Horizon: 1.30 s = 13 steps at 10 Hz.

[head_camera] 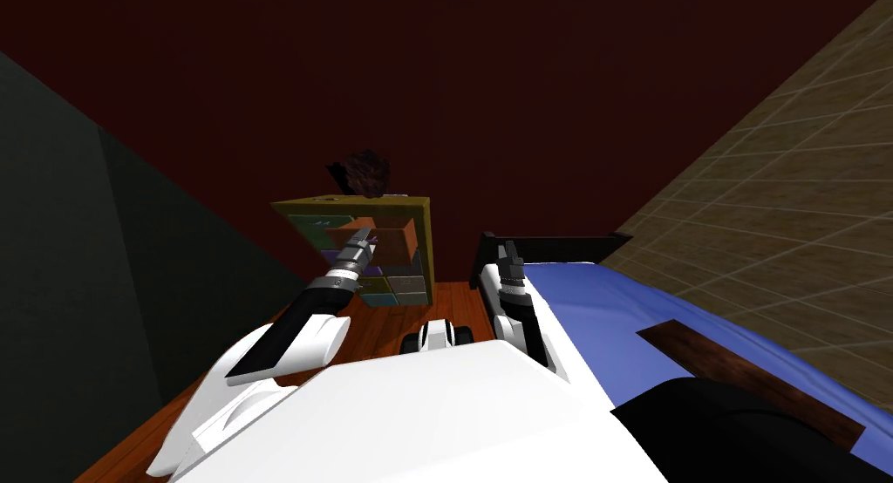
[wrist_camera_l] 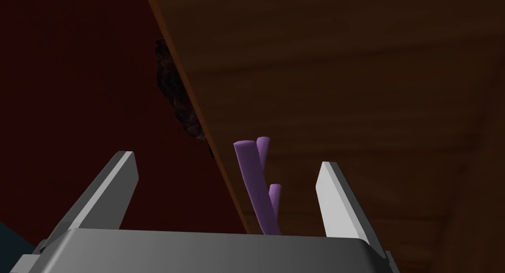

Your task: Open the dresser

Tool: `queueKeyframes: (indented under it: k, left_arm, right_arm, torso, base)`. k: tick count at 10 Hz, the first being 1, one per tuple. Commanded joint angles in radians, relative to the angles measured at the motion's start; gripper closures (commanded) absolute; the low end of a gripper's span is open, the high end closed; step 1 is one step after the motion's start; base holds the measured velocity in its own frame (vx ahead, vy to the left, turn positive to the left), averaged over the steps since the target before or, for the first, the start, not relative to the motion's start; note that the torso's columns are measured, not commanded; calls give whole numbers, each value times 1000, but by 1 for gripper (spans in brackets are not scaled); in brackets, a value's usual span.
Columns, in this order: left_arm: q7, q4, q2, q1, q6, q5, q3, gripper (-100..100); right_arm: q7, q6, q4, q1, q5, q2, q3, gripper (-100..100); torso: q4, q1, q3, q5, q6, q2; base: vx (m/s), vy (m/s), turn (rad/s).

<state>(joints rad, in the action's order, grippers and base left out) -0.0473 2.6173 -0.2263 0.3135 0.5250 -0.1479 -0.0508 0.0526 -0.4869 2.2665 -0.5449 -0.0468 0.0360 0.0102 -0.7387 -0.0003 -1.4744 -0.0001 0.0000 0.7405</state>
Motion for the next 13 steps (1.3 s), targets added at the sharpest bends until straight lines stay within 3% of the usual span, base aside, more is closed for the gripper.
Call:
queueKeyframes:
  k: [1,5,6,7,8,13]
  left_arm:
    - [10,-3,-5,-67,68,14,13,-100]
    - [27,-4,-13,-166,166,39,37,-100]
    - [27,-4,-13,-181,180,39,37,-100]
    - [26,-3,-13,-164,169,38,35,-100]
    - [26,-4,-13,-166,174,39,35,0]
    - [26,-5,-13,-165,175,39,35,0]
  right_arm:
    - [0,0,0,0,0,0,0,0]
    - [0,0,0,0,0,0,0,0]
    - [0,0,0,0,0,0,0,0]
    - [0,0,0,0,0,0,0,0]
    - [0,0,0,0,0,0,0,0]
    - [0,0,0,0,0,0,0,0]
  torso:
    - [1,0,-1,0,0,-2]
    - [1,0,-2,0,0,-3]
    - [0,1,-1,0,0,-2]
    - [-1,0,-1,-1,0,-1]
    - [-1,0,-1,-1,0,-1]
    - [0,0,-1,0,0,-2]
  base:
    - [-36,2,-8]
    - [-33,-1,-11]
    - [-32,0,-11]
    - [-8,0,-4]
    - [0,0,0]
    - [0,0,0]
